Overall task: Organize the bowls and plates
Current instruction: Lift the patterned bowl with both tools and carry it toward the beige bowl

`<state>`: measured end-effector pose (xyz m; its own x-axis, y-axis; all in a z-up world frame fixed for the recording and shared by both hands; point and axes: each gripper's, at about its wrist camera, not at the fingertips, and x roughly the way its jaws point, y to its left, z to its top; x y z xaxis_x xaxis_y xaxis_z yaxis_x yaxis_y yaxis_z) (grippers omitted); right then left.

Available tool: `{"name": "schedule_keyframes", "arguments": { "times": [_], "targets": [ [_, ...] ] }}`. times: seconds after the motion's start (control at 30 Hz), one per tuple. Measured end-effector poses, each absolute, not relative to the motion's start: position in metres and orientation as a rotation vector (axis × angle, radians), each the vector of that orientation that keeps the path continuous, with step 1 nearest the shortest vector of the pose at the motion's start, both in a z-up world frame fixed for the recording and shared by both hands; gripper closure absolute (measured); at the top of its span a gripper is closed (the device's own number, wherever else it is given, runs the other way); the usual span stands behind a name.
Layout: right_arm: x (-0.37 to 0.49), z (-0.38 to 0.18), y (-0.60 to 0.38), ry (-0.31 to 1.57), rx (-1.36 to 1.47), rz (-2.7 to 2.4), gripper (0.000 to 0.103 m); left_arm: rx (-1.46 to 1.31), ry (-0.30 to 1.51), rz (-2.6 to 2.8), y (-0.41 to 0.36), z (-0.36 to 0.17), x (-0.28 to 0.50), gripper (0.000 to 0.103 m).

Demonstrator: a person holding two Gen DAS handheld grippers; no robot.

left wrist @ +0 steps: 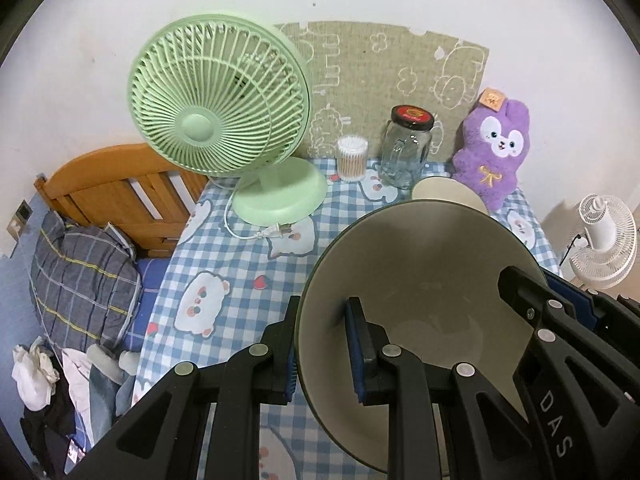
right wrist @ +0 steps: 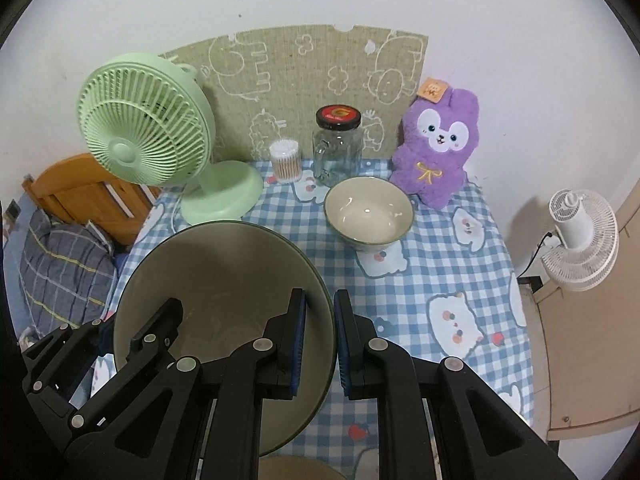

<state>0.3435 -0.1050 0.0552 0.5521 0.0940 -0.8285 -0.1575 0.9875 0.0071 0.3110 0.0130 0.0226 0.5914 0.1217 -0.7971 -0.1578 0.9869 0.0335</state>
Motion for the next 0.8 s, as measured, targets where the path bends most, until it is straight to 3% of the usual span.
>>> {"name": "schedule_keyframes", "arguments": {
  "times": [0.8],
  "targets": [
    [0.25,0.063,-0.144,0.981,-0.094,0.142,0.086,-0.045,0.919,0.158,-0.024,0.032,0.22,0.084]
  ]
}}
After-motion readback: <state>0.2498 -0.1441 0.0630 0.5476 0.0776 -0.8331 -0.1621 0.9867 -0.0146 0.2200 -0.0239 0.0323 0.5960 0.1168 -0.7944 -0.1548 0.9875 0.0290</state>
